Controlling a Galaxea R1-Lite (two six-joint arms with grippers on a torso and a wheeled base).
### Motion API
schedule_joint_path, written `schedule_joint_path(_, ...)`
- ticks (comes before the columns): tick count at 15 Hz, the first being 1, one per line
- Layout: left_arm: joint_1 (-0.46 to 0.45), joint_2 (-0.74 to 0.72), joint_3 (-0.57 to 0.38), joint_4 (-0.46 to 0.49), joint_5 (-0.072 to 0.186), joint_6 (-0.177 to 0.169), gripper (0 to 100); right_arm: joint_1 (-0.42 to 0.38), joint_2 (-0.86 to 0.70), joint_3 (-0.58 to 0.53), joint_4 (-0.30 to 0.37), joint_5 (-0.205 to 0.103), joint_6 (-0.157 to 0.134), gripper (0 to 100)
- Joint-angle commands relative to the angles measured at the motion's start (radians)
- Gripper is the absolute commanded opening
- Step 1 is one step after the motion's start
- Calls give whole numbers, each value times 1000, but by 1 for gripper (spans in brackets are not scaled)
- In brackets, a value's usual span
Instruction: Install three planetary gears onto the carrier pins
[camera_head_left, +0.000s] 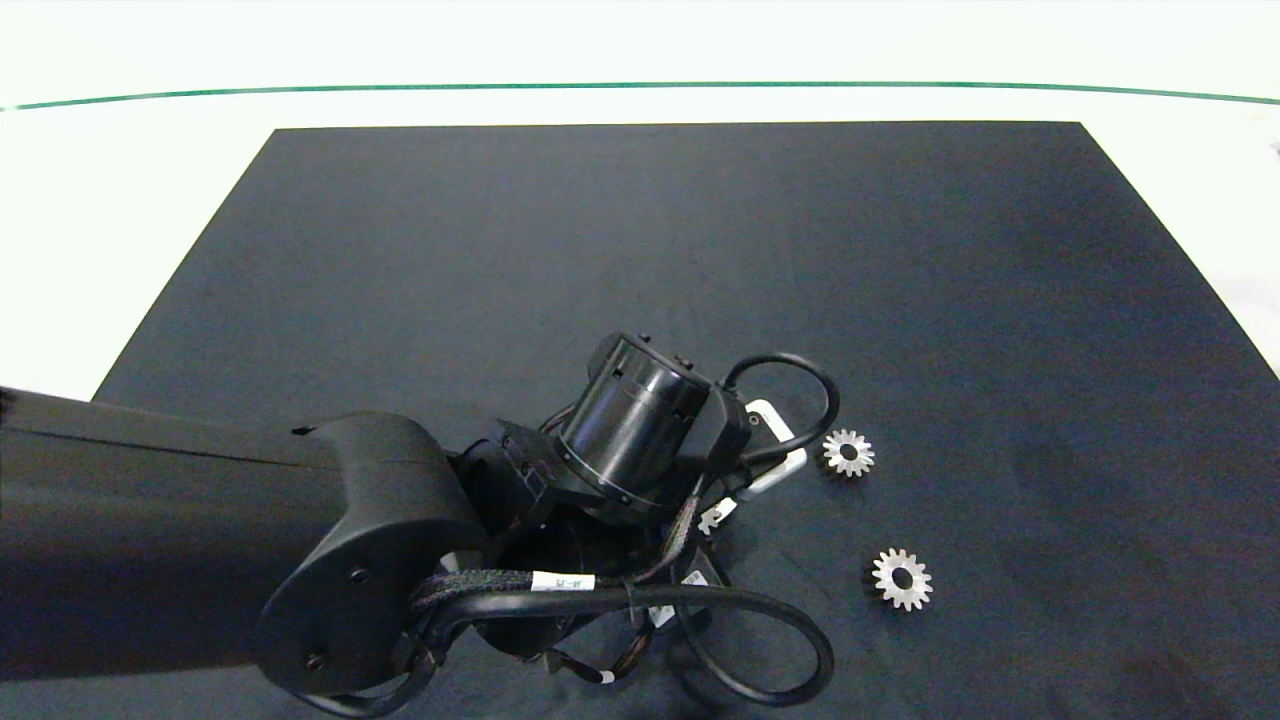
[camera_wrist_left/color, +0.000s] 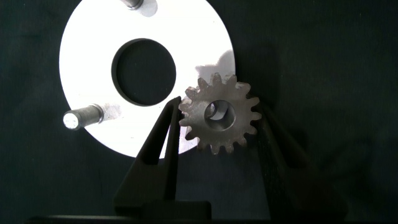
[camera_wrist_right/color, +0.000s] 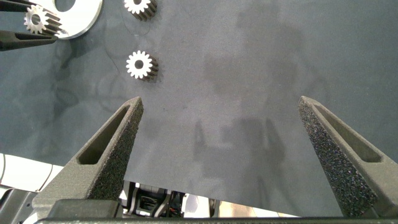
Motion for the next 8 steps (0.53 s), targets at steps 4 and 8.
schedule_joint_path(4, 6, 16, -14, 3, 3, 2, 25, 1, 0, 1, 3, 1, 1, 100)
schedule_joint_path(8, 20, 22, -38, -1, 3, 4, 25, 6, 2, 3, 3, 1, 2, 100)
